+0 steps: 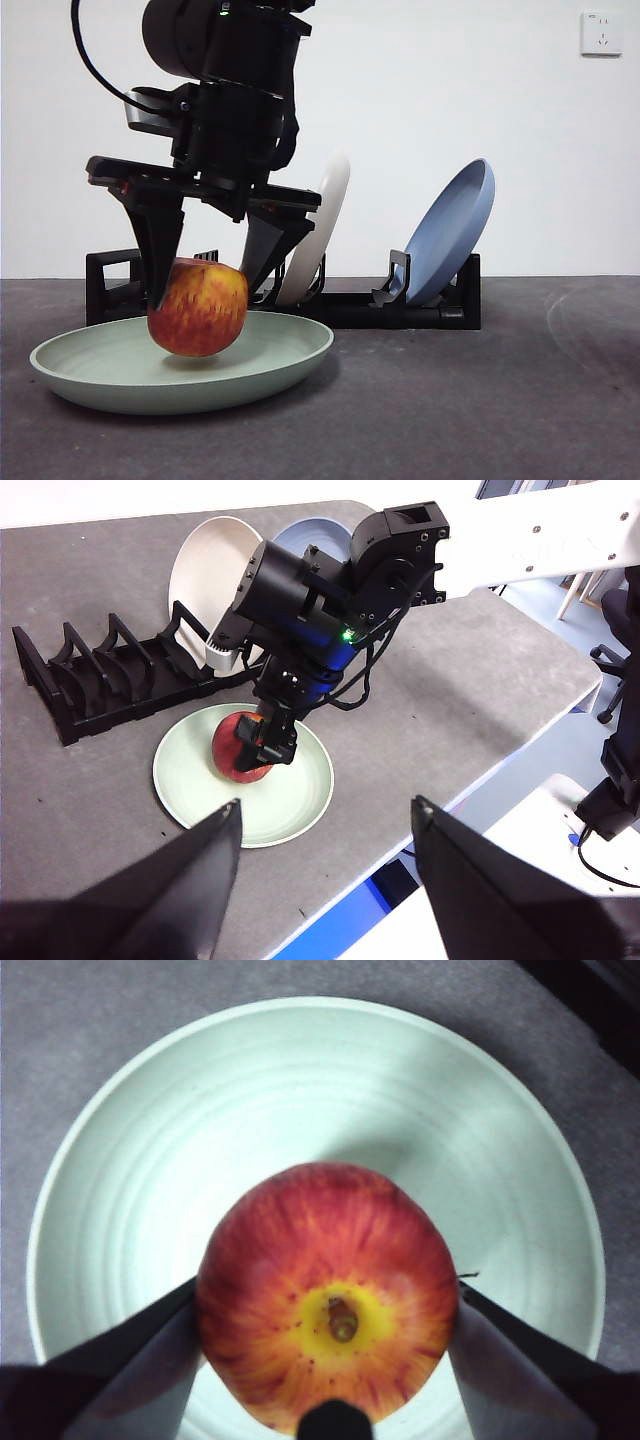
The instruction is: Take the green plate from the plate rack,put the plate on the table,take the apple from the table,put the apple in the plate
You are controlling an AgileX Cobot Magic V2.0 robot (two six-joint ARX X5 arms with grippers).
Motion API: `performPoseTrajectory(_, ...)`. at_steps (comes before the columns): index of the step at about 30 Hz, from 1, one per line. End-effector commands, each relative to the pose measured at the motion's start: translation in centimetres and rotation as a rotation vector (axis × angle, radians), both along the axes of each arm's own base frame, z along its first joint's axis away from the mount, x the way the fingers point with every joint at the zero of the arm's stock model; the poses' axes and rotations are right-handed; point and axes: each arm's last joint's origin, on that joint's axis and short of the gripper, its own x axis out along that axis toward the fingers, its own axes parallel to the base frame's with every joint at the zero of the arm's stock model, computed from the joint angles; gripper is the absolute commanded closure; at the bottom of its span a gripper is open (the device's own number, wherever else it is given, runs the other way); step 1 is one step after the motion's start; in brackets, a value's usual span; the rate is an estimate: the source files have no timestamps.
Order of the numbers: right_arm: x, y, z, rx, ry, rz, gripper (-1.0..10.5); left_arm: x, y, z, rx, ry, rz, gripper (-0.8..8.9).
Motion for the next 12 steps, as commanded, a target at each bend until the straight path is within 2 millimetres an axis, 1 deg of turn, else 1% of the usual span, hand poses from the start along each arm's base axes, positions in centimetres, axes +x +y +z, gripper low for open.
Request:
performPoseTrajectory(1, 0.13, 0.17, -0.95, -0.016, 0.011, 0.011, 9.6, 0.04, -0.05, -0.01, -0.01, 0.007, -0.001, 5.3)
performPoseTrajectory(12, 0.25, 0.13, -1.28, -0.014, 0.03, 0.037, 9.6, 0.03, -0.05, -0.01, -0.011, 0.009, 0.0, 5.3)
